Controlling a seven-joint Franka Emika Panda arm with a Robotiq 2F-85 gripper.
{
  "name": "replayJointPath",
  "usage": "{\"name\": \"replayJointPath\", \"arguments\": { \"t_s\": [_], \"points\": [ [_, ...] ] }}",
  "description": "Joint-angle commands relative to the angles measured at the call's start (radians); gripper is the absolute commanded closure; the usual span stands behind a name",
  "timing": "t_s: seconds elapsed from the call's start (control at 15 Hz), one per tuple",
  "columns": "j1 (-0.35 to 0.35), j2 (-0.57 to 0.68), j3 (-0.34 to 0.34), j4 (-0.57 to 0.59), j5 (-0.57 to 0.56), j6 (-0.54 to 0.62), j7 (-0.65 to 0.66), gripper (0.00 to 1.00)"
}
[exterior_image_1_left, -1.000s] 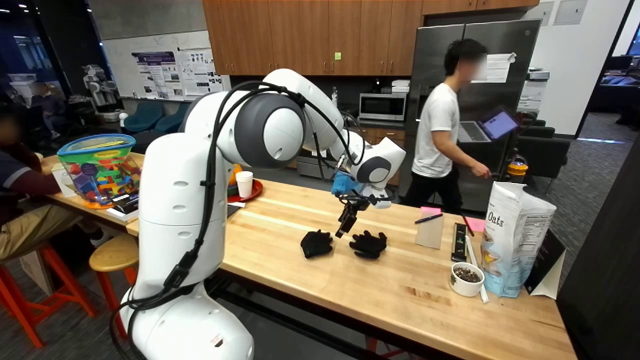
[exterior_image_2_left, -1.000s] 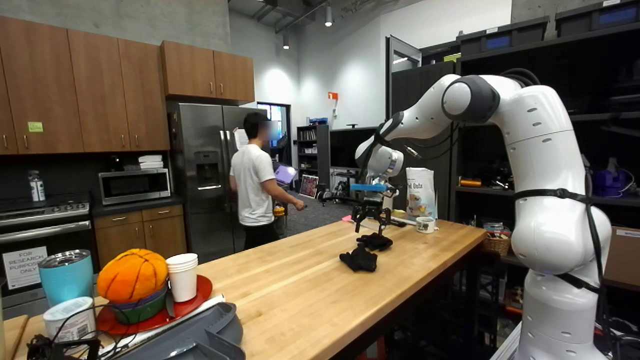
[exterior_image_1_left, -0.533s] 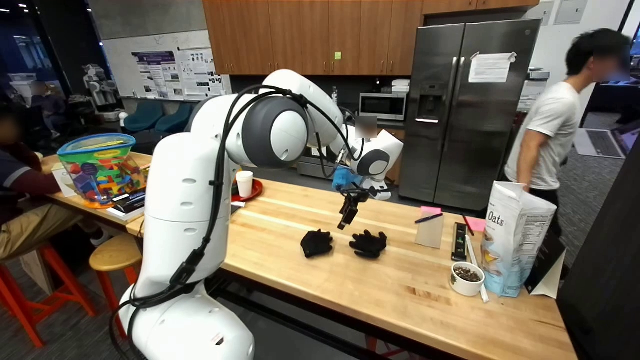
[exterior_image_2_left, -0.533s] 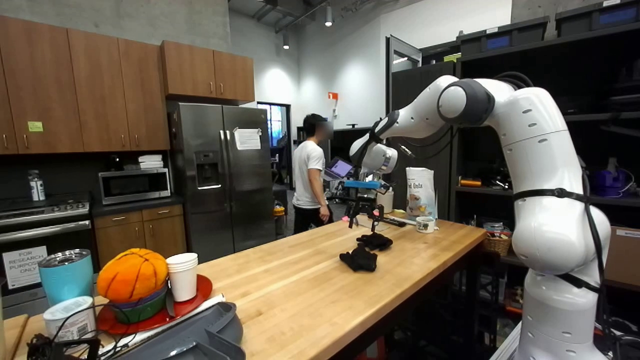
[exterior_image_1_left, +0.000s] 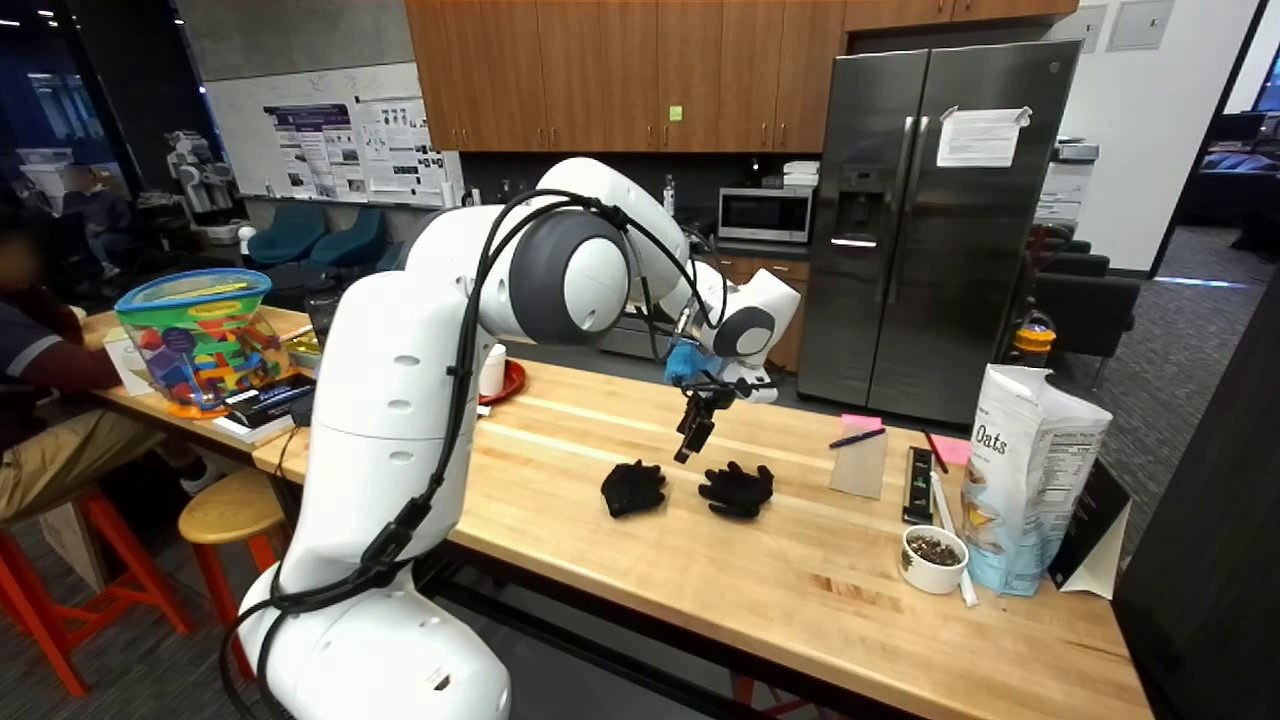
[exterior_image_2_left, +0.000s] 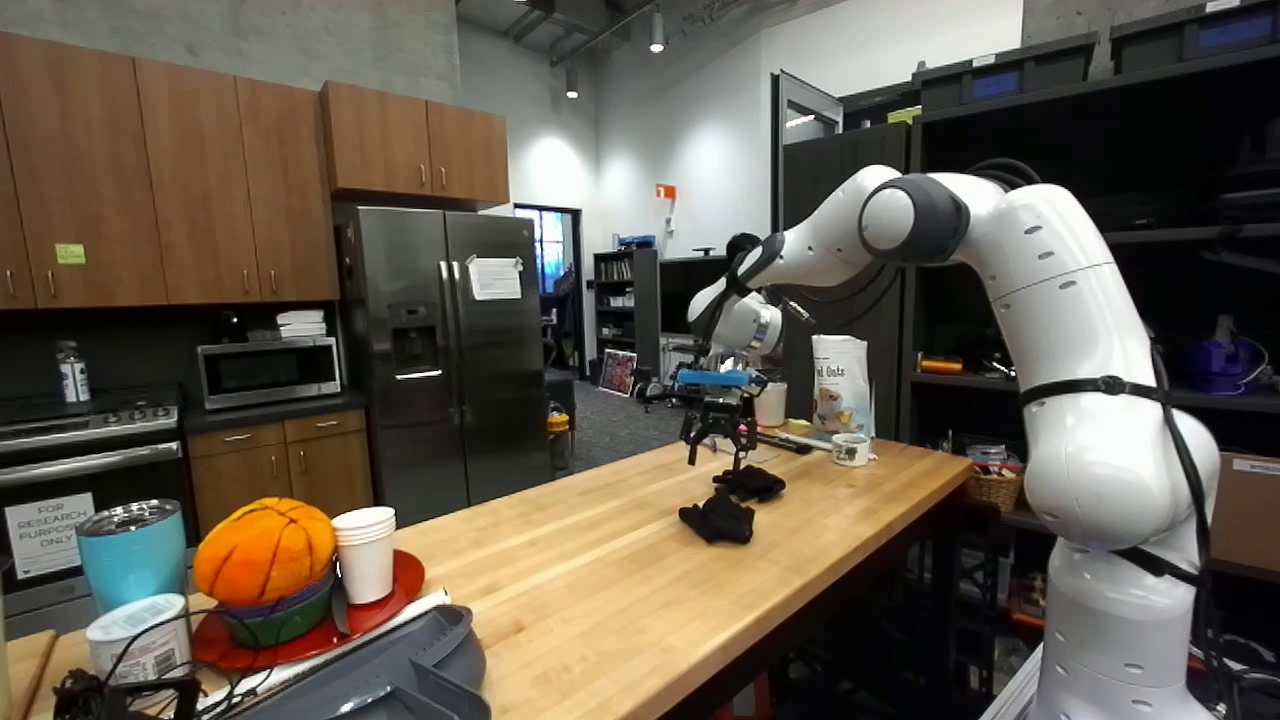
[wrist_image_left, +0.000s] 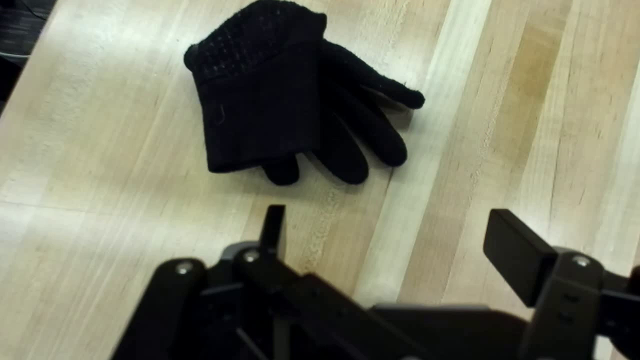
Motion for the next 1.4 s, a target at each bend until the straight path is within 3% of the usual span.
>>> {"name": "replayJointPath", "arguments": {
  "t_s": [0.0, 0.67, 1.33],
  "points": [
    [0.021, 0.028, 0.010, 0.038, -0.040, -0.019, 0.008, 0.00],
    [0.097, -0.006, 0.033, -0.017, -0.114, 0.014, 0.014, 0.00],
    [0.114, -0.063, 0.034, -0.133, -0.126, 0.053, 0.032, 0.00]
  ]
}}
